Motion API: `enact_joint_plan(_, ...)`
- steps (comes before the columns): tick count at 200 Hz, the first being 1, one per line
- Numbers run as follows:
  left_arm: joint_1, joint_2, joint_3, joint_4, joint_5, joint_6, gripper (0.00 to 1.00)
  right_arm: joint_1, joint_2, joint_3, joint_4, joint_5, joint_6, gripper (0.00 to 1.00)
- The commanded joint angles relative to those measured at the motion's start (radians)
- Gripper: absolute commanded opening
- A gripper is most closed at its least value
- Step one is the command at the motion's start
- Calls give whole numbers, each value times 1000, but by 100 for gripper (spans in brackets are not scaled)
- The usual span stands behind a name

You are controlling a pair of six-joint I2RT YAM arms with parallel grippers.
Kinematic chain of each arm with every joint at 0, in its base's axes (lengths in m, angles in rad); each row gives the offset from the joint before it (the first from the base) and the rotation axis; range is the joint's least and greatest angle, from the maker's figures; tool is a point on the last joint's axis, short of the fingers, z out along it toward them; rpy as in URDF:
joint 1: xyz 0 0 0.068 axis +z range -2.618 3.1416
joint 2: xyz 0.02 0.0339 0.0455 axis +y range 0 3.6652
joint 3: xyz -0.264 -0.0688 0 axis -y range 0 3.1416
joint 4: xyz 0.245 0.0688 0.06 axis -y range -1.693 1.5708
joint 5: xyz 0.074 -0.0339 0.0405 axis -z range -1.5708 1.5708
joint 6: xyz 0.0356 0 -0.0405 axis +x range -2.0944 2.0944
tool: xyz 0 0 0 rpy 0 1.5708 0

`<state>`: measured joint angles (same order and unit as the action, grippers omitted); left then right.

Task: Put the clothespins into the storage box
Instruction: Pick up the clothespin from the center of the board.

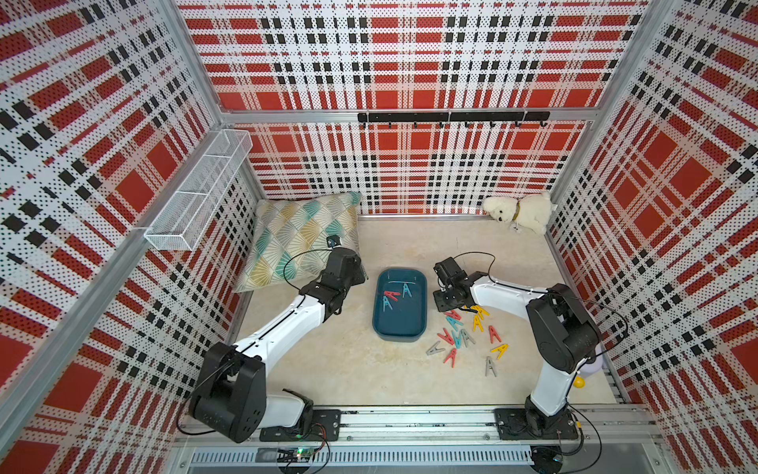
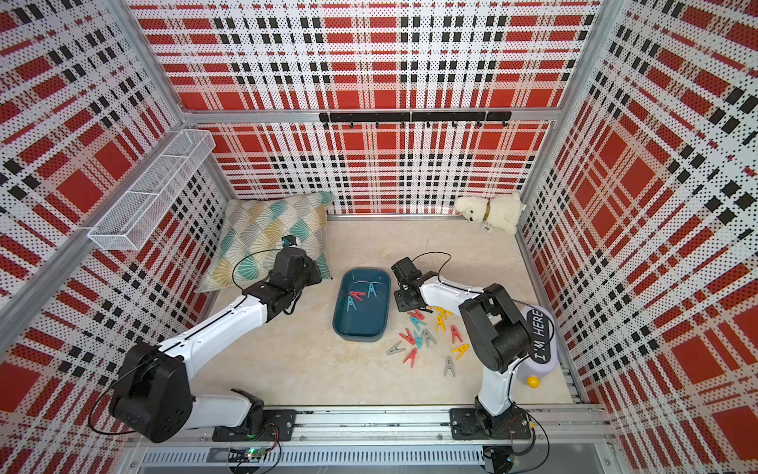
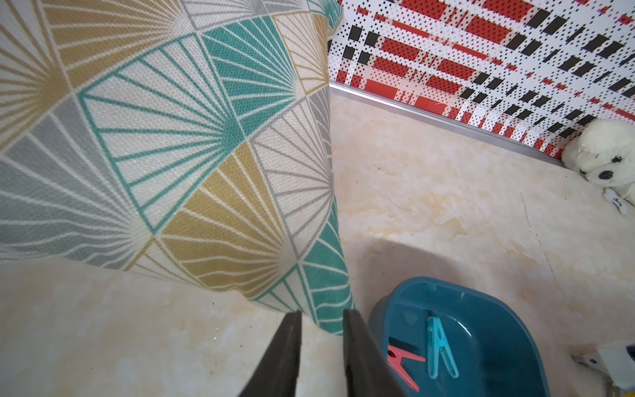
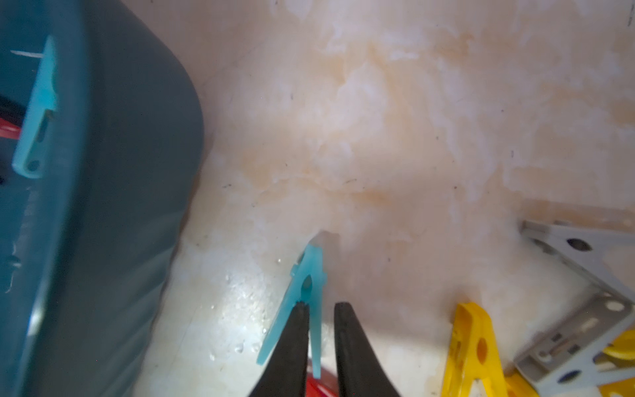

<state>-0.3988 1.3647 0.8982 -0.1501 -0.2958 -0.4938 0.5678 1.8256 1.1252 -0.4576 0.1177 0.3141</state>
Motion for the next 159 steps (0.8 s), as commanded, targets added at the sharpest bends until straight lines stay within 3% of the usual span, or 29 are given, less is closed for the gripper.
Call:
enact_joint_plan(1, -3, -9, 13, 3, -12, -5, 28, 6, 35, 17, -10, 11, -15, 20)
enact_joint_plan(75, -3, -10, 14, 3, -11, -3, 28, 6, 99, 114, -26, 0, -24, 19)
enact_joint_plan(159, -1, -24, 5, 1, -14, 0, 28, 6, 22, 70, -8, -37, -28, 23)
